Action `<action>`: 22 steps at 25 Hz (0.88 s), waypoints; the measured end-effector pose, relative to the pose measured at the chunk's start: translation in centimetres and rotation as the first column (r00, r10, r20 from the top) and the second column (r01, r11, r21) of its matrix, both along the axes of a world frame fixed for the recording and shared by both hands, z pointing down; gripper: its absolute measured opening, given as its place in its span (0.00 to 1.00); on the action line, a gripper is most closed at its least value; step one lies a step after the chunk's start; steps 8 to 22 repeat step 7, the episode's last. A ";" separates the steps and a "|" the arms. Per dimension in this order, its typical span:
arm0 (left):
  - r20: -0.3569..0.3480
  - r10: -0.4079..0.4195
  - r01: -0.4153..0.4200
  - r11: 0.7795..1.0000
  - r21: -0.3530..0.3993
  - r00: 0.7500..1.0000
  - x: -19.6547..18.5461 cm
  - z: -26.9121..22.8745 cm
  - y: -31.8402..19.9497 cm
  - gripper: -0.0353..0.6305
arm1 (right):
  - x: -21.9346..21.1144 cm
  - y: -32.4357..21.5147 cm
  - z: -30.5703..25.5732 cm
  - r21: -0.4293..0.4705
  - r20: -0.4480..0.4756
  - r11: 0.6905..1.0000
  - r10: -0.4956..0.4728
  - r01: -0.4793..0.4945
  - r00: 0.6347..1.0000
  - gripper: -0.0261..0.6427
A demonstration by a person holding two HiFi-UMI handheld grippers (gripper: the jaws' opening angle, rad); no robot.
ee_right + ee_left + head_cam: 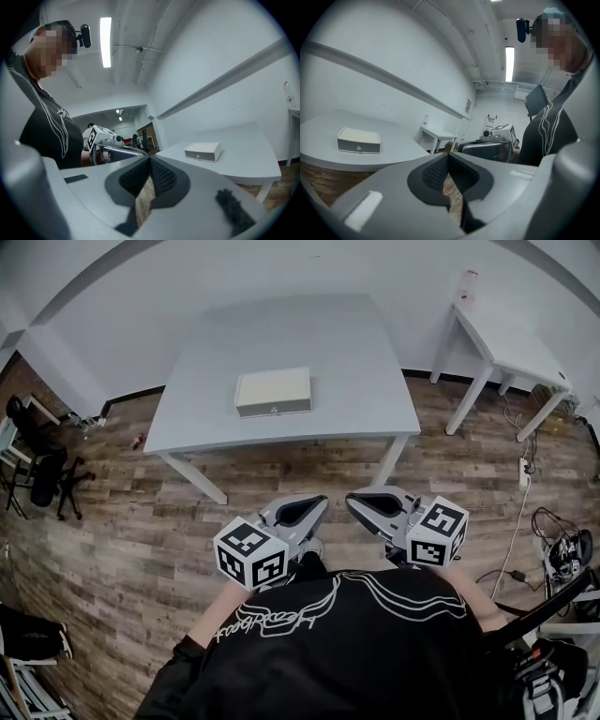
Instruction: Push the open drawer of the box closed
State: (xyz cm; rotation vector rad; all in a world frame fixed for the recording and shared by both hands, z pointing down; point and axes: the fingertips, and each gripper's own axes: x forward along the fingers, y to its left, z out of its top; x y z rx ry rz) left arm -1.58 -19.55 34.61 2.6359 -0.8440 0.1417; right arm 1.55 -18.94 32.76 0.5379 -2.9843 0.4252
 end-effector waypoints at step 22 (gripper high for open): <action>0.000 0.001 -0.001 1.000 -0.004 1.000 0.9 -0.3 1.2 0.06 | 0.7 1.3 -0.1 0.001 0.004 1.000 -0.008 0.008 1.000 0.05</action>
